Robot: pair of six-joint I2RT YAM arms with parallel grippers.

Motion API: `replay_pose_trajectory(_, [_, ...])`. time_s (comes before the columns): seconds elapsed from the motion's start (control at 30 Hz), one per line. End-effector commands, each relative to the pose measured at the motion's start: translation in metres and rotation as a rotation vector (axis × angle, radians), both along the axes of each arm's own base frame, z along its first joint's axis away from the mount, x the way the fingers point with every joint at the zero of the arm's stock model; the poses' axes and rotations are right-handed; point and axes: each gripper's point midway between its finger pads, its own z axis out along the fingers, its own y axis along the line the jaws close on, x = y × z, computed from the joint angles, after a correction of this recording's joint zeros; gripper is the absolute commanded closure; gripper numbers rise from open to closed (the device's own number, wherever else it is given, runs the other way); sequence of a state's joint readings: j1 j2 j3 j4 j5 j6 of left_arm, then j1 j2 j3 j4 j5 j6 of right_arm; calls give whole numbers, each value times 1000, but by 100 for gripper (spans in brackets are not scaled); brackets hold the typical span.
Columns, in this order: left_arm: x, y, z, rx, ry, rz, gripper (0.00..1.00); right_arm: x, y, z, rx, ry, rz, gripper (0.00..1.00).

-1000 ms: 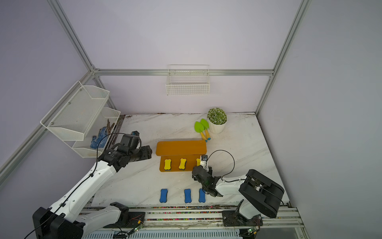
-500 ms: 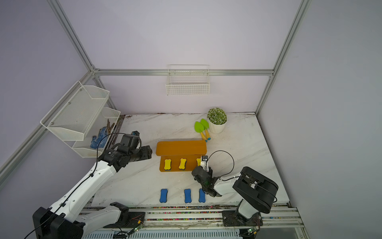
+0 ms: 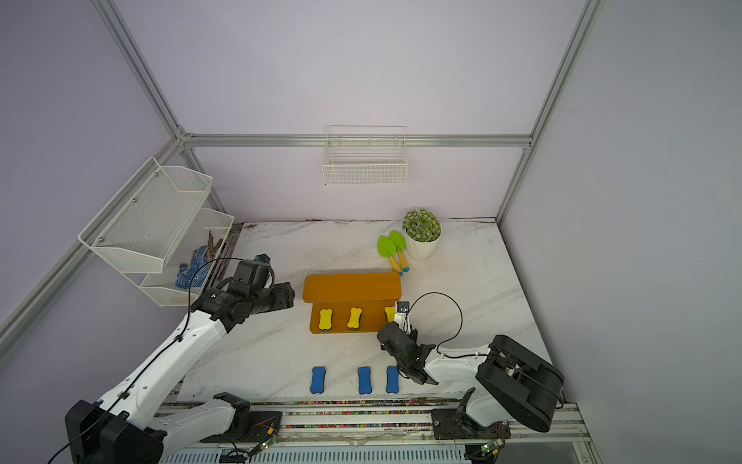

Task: Remove the whiteboard erasers from the shelf
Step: Pick up the whiteboard eraser from the shelf, then place the whiteboard eraser at the center of the board.

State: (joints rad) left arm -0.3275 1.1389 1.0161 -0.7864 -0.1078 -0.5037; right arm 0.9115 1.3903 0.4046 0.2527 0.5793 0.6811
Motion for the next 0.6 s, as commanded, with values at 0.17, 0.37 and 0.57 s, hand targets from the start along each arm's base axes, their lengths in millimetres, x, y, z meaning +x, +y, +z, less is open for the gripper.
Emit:
replay_pose_trajectory(0.17, [2, 1, 4, 2, -29, -12, 28, -40, -15, -7, 32, 150, -45, 61])
replay_pose_trajectory(0.37, [1, 1, 6, 0, -33, -13, 28, -59, -8, -11, 56, 215, -35, 60])
replay_pose_trajectory(0.57, [0, 2, 5, 1, -32, -12, 28, -67, -4, -17, 51, 254, -43, 59])
